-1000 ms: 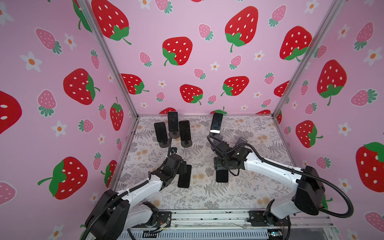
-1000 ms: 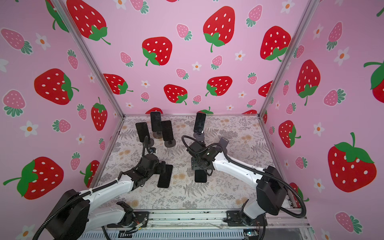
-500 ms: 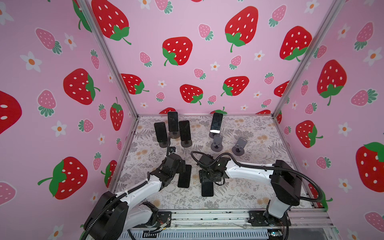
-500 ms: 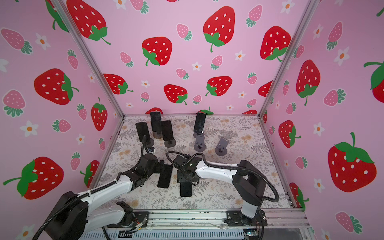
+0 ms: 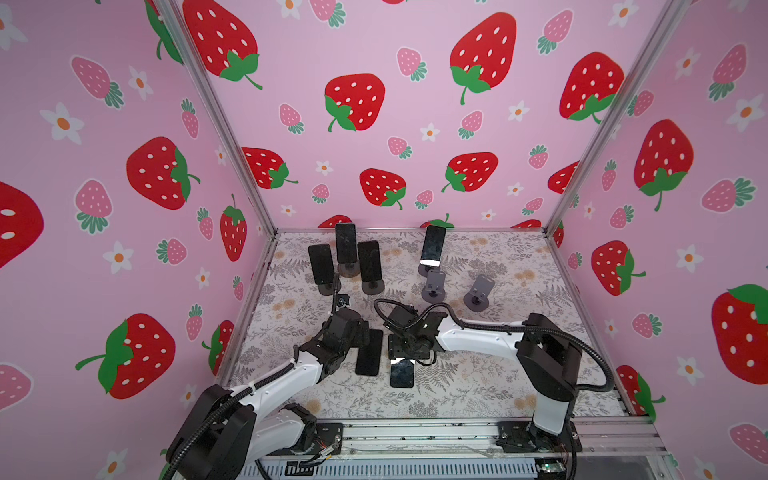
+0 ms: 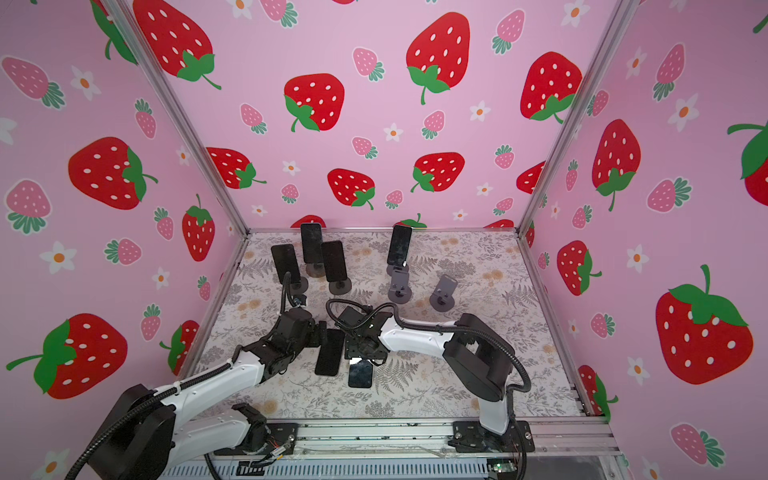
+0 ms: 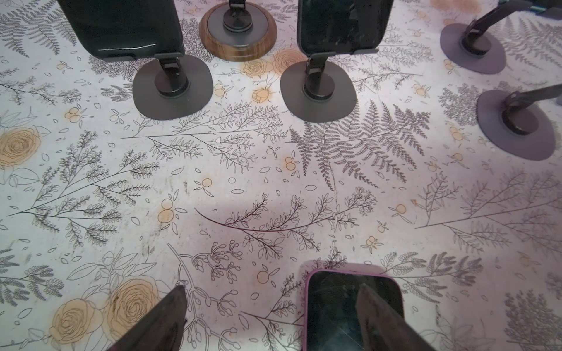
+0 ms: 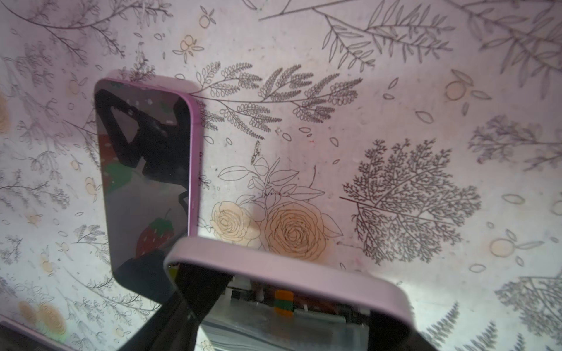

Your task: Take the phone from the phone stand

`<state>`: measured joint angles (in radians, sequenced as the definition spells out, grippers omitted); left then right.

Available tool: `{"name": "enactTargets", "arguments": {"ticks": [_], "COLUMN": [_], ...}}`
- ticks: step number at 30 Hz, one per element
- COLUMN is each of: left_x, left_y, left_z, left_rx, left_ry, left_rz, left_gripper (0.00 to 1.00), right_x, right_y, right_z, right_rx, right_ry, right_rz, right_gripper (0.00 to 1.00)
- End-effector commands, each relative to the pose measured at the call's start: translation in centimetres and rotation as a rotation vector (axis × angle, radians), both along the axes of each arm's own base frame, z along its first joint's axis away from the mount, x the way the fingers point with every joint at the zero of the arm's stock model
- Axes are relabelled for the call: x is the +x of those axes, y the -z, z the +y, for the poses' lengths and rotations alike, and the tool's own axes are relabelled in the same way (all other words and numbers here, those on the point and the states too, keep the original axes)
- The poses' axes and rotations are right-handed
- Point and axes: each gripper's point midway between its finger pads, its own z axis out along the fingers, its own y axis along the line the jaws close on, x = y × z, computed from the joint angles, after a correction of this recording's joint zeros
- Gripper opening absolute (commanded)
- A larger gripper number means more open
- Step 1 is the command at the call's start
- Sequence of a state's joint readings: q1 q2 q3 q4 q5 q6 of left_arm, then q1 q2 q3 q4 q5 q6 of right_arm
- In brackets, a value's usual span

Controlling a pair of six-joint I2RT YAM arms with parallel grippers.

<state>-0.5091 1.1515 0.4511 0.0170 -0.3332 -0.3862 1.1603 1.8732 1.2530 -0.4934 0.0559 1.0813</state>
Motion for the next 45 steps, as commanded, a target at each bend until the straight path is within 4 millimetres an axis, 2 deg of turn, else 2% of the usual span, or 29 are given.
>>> {"name": "enactTargets", "arguments": {"ticks": [1, 11, 20, 25, 29, 33, 37, 40, 45], "left_x": [-0.2, -0.2, -0.1, -0.3, -0.4, -0.6, -0.5, -0.5, -0.2], "left_y": [-0.1, -0.3, -0.5, -0.6, -1.5, -1.4, -1.7, -1.1, -1.6], "left_z": [0.6, 0.6, 0.3, 0.9, 0.3, 1.2, 0.0, 1.0, 0.1], "left_rx": [0.005, -0.007, -0.018, 0.0, -0.036, -0.022, -0.059, -0.031, -0.053], "left_ry": [-0.024, -0.021, -0.01, -0.028, 0.004, -0.031, 0.018, -0.025, 0.014], "left_rz": [-0.006, -0.024, -0.027, -0.038, -0.067, -0.09, -0.092, -0.088, -0.094], "left_gripper": [0.89, 0.89, 0.89, 0.89, 0.89, 0.89, 0.89, 0.89, 0.89], "right_x": [0.8, 1.5, 0.9, 1.4, 1.3, 1.2, 1.3, 1.2, 1.8], "right_y": [0.8, 3.1, 4.5, 3.9, 4.2, 4.4, 4.6, 4.7, 4.5], "right_z": [-0.5, -1.3, -2.6, -2.6, -2.6, -2.4, -2.8, -2.7, -2.1], "right_rx": [-0.037, -0.111, -0.115, -0.136, -0.155, -0.154, -0.17, -0.162, -0.146], "right_ry": [0.044, 0.074, 0.104, 0.104, 0.09, 0.092, 0.1, 0.113, 0.116], "right_rz": [-0.015, -0.032, -0.026, -0.047, -0.041, -0.029, -0.033, -0.028, -0.043], "right_gripper": [0.7, 0.72, 0.75, 0.77, 0.77, 0.77, 0.77, 0.77, 0.76]}}
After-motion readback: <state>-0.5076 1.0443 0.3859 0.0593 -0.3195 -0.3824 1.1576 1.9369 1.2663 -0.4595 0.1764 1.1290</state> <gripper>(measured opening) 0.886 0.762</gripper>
